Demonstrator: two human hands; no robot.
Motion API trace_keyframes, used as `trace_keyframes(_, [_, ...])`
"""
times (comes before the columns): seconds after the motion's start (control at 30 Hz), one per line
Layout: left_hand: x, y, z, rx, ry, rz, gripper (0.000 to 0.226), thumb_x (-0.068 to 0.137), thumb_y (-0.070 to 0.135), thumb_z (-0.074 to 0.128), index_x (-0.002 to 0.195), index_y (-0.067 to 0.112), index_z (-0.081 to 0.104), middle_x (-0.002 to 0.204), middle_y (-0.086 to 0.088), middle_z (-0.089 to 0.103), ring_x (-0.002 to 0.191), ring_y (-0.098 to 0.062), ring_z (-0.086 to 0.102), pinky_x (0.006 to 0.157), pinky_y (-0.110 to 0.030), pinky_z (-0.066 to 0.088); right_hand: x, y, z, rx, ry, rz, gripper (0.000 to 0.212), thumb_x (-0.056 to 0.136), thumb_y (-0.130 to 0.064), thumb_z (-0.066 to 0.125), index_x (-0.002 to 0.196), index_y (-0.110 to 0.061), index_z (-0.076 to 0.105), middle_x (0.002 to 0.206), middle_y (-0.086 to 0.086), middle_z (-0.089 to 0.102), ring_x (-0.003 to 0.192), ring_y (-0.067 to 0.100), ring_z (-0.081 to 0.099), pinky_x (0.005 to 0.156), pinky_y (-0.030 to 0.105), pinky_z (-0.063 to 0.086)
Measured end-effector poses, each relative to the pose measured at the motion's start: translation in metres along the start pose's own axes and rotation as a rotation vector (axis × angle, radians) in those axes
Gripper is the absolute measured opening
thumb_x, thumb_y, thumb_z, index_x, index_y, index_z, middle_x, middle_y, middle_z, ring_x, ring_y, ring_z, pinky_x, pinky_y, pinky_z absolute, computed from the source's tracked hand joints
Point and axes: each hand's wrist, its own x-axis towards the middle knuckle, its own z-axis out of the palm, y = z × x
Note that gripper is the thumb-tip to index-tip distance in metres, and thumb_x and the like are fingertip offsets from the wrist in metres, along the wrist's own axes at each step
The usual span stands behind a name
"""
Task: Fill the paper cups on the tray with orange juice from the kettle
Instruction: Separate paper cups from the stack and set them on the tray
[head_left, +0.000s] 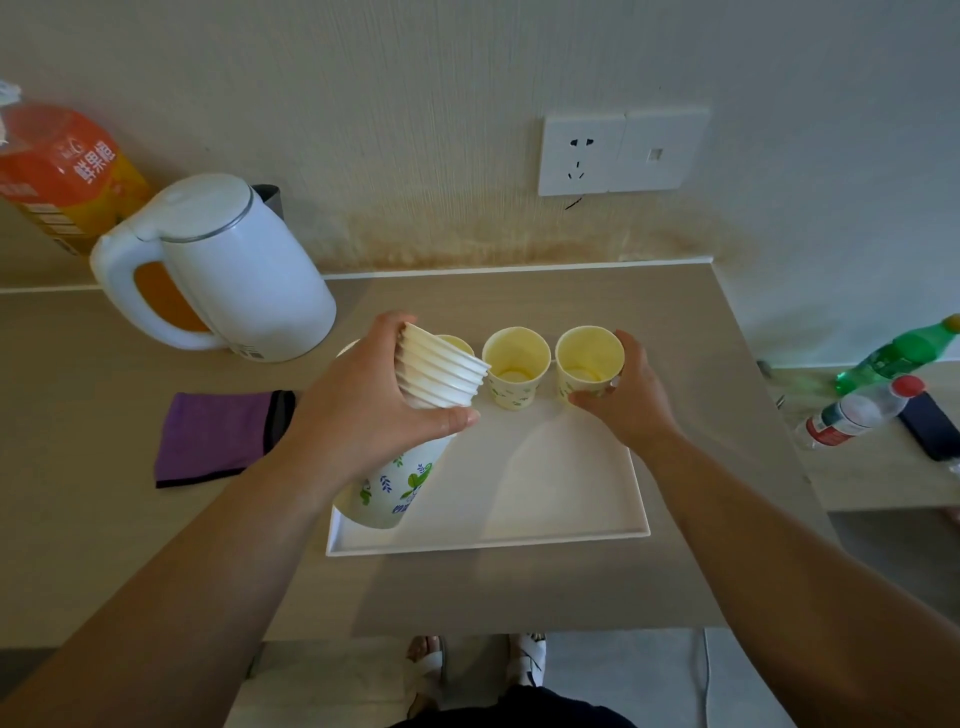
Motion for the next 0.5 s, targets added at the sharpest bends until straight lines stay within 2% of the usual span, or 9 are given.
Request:
trace_keyframes(0.13, [-0.003, 0.001, 0.002, -0.018, 0.015, -0.015, 0.089, 0.057, 0.053, 0.081, 0.131, 0.033, 0.035, 0.109, 0.013, 0.053, 0.101, -0.011, 0.053, 0.085, -0.034, 0.046, 0.003, 0.006, -0.004, 0.024, -0.07, 0.063, 0.119, 0.065, -0.012, 0.085, 0.152, -0.021, 0.005, 0.145, 0.004, 0.04, 0.128, 0.025, 0.046, 0.106, 0.044, 0.039])
trace_keyframes(0.23, [-0.004, 0.0, 0.005, -0.036, 0.028, -0.023, 0.088, 0.058, 0.05, 0.083, 0.131, 0.033, 0.036, 0.105, 0.019, 0.051, 0.1, -0.009, 0.053, 0.083, -0.032, 0.045, -0.007, 0.003, -0.011, -0.041, -0.027, 0.039, 0.117, 0.067, -0.012, 0.084, 0.152, -0.018, 0.003, 0.147, 0.007, 0.034, 0.135, 0.023, 0.035, 0.111, 0.044, 0.033])
trace_keyframes(0.33, [-0.007, -0.003, 0.009, -0.044, 0.032, -0.035, 0.091, 0.056, 0.053, 0.082, 0.132, 0.034, 0.036, 0.108, 0.02, 0.051, 0.102, -0.008, 0.053, 0.082, -0.031, 0.044, -0.031, -0.011, -0.015, -0.066, 0.153, -0.05, 0.088, 0.074, -0.01, 0.075, 0.147, -0.015, 0.025, 0.141, 0.004, 0.038, 0.131, 0.023, 0.038, 0.107, 0.045, 0.037])
trace_keyframes(0.4, [-0.01, -0.003, 0.012, -0.032, 0.025, -0.038, 0.092, 0.055, 0.052, 0.082, 0.133, 0.033, 0.036, 0.107, 0.022, 0.051, 0.101, -0.007, 0.053, 0.08, -0.03, 0.044, -0.052, -0.029, -0.013, -0.02, 0.241, -0.093, 0.056, 0.08, -0.011, 0.069, 0.13, -0.018, 0.045, 0.122, -0.005, 0.048, 0.115, 0.019, 0.049, 0.098, 0.041, 0.044])
trace_keyframes(0.47, [-0.014, -0.003, 0.013, 0.007, 0.015, -0.035, 0.092, 0.057, 0.05, 0.083, 0.133, 0.031, 0.036, 0.102, 0.024, 0.048, 0.096, -0.005, 0.051, 0.075, -0.027, 0.039, -0.074, -0.058, -0.006, 0.14, 0.195, -0.091, 0.026, 0.086, -0.015, 0.065, 0.107, -0.025, 0.055, 0.102, -0.012, 0.054, 0.091, 0.003, 0.055, 0.08, 0.028, 0.047])
trace_keyframes(0.5, [-0.016, -0.003, 0.013, 0.038, 0.013, -0.029, 0.093, 0.057, 0.05, 0.084, 0.133, 0.029, 0.036, 0.102, 0.023, 0.049, 0.094, -0.006, 0.05, 0.073, -0.026, 0.038, -0.084, -0.075, -0.001, 0.228, 0.114, -0.104, 0.016, 0.088, -0.019, 0.063, 0.099, -0.028, 0.056, 0.096, -0.015, 0.056, 0.082, -0.003, 0.054, 0.072, 0.02, 0.045])
